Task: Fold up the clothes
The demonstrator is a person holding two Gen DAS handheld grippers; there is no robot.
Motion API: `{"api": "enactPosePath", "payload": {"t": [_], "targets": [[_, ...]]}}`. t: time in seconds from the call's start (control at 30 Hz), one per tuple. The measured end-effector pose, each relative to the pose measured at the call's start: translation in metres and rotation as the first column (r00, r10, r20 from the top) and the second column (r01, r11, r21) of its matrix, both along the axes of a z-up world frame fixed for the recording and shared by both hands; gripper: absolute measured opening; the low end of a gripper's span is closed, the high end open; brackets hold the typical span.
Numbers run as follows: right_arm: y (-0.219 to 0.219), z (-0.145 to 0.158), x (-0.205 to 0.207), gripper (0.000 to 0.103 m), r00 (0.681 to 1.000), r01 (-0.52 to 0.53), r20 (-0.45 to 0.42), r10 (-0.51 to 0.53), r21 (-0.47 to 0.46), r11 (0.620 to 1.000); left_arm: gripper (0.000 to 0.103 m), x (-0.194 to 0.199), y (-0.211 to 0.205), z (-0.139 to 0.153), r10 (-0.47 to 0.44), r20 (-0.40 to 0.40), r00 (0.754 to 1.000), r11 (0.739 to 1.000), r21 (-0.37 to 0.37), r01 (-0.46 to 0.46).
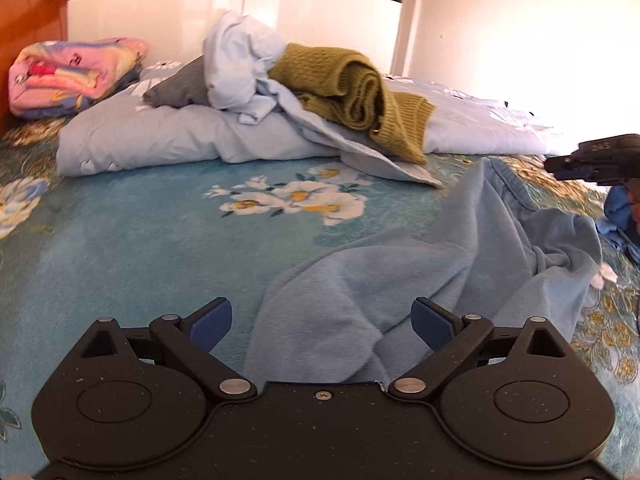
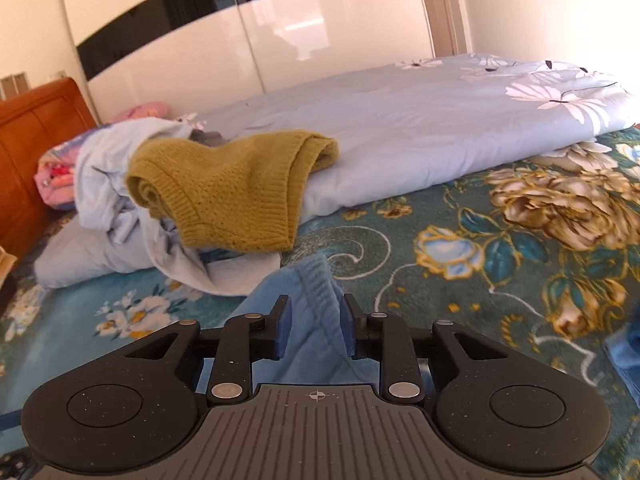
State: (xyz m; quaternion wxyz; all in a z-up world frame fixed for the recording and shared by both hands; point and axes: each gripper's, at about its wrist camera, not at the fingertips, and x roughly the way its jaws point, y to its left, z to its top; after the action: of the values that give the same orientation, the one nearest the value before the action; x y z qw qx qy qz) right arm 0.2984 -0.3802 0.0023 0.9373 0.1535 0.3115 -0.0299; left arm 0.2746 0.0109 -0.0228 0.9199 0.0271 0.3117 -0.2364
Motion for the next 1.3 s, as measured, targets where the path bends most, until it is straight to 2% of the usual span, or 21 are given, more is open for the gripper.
{"api": "enactPosePath", "payload": {"t": [0.03, 0.13, 0.2, 0.23, 0.27, 0.3, 0.37, 0.4, 0.47, 0.53, 0.67, 0.77, 0.8, 0.93, 1.0, 1.1, 1.2, 1.3], "targets": [[-0.003, 0.0, -0.013, 0.031, 1.0, 0.011, 0.0, -0.011, 0.003, 1.0, 0.095, -0.001, -0.005, 0.002, -0.007, 0.007, 1.0, 1.0, 0.003, 0.007], [-0.014, -0.007, -0.048, 0.032, 0.999, 0.045, -0.027, -0.045, 0.013, 0.999, 0.095, -0.003, -0.033, 0.012, -0.053, 0.049, 0.997, 0.998, 0.02, 0.053], [-0.02, -0.017, -0.067, 0.032, 0.997, 0.063, -0.055, -0.062, 0.022, 0.998, 0.094, -0.001, -0.058, 0.015, -0.097, 0.054, 0.994, 0.993, 0.067, 0.093], [-0.022, -0.022, -0.075, 0.032, 0.995, 0.073, -0.067, -0.071, 0.034, 0.997, 0.087, 0.002, -0.071, 0.012, -0.115, 0.045, 0.992, 0.99, 0.091, 0.111], [-0.024, -0.027, -0.083, 0.032, 0.993, 0.087, -0.079, -0.082, 0.053, 0.995, 0.076, 0.005, -0.081, 0.008, -0.129, 0.031, 0.991, 0.987, 0.102, 0.125], [-0.026, -0.032, -0.09, 0.032, 0.991, 0.102, -0.091, -0.095, 0.08, 0.992, 0.071, 0.01, -0.089, 0.002, -0.133, -0.001, 0.991, 0.986, 0.102, 0.133], [-0.03, -0.041, -0.101, 0.032, 0.989, 0.119, -0.106, -0.106, 0.125, 0.985, 0.044, 0.022, -0.094, -0.01, -0.109, -0.085, 0.99, 0.992, 0.058, 0.114], [-0.03, -0.044, -0.105, 0.032, 0.988, 0.122, -0.111, -0.107, 0.135, 0.983, 0.039, 0.028, -0.093, -0.015, -0.085, -0.119, 0.989, 0.996, 0.027, 0.089], [-0.031, -0.049, -0.112, 0.032, 0.987, 0.124, -0.122, -0.106, 0.145, 0.982, 0.012, 0.034, -0.082, -0.017, -0.045, -0.159, 0.986, 0.997, -0.063, 0.035], [-0.03, -0.052, -0.117, 0.032, 0.987, 0.117, -0.129, -0.098, 0.149, 0.982, 0.004, 0.035, -0.066, -0.014, -0.018, -0.196, 0.98, 0.986, -0.165, -0.015], [-0.027, -0.052, -0.123, 0.032, 0.988, 0.108, -0.125, -0.088, 0.162, 0.981, 0.0, 0.013, -0.035, 0.005, 0.025, -0.14, 0.99, 0.969, -0.239, -0.059], [-0.021, -0.051, -0.127, 0.032, 0.99, 0.1, -0.12, -0.08, 0.175, 0.98, 0.0, -0.009, 0.006, 0.024, 0.1, -0.087, 0.991, 0.945, -0.305, -0.122], [-0.018, -0.051, -0.127, 0.032, 0.99, 0.095, -0.12, -0.074, 0.177, 0.98, 0.0, -0.015, 0.02, 0.03, 0.115, -0.081, 0.99, 0.935, -0.329, -0.136], [-0.005, -0.053, -0.129, 0.032, 0.991, 0.078, -0.124, -0.056, 0.187, 0.979, 0.0, -0.043, 0.081, 0.045, 0.239, -0.034, 0.971, 0.908, -0.346, -0.236], [0.001, -0.054, -0.127, 0.032, 0.991, 0.071, -0.126, -0.046, 0.201, 0.977, 0.0, -0.049, 0.097, 0.048, 0.238, -0.042, 0.97, 0.918, -0.316, -0.239], [0.013, -0.053, -0.123, 0.032, 0.992, 0.061, -0.124, -0.035, 0.208, 0.976, 0.0, -0.049, 0.093, 0.046, 0.218, -0.061, 0.974, 0.937, -0.266, -0.226], [0.026, -0.052, -0.117, 0.032, 0.993, 0.036, -0.116, -0.011, 0.218, 0.975, 0.0, -0.041, 0.067, 0.04, 0.159, -0.058, 0.986, 0.956, -0.239, -0.168], [0.037, -0.05, -0.111, 0.032, 0.995, 0.002, -0.102, 0.019, 0.202, 0.979, 0.006, -0.021, 0.028, 0.034, 0.081, -0.069, 0.994, 0.974, -0.205, -0.094]]}}
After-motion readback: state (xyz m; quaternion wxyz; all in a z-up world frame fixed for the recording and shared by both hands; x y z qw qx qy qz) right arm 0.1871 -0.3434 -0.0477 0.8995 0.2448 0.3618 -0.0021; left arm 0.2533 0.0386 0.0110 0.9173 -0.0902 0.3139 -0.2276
